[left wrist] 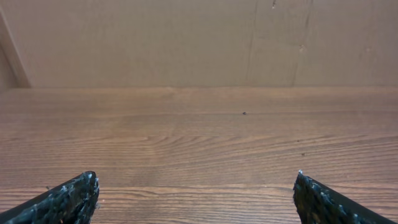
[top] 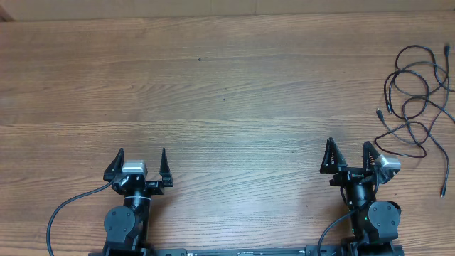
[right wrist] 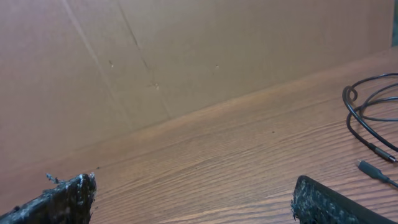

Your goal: Untangle cables

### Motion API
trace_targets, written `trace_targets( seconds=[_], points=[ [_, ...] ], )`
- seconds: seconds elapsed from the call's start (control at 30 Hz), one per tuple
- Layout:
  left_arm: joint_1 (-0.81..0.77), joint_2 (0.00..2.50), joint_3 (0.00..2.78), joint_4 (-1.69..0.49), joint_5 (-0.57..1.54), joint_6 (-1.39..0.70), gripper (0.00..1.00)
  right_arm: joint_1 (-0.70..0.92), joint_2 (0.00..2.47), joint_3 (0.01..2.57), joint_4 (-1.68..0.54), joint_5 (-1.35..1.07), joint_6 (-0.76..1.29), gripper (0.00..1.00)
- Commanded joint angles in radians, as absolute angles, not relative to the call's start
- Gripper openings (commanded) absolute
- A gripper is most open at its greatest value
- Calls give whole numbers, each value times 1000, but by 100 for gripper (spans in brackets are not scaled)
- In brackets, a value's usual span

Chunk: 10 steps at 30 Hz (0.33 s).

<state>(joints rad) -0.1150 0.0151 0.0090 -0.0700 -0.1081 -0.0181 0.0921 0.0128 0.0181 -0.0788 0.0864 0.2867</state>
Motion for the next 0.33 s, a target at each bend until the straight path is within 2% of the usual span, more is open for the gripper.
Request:
trace_targets(
  seconds=[0.0, 0.3],
  points=[
    [-107, 7, 6, -70, -111, 4, 100, 89, 3, 8, -74, 93, 279, 100],
    [-107, 7, 6, -70, -111, 4, 100, 89, 3, 8, -74, 93, 279, 100]
  ],
)
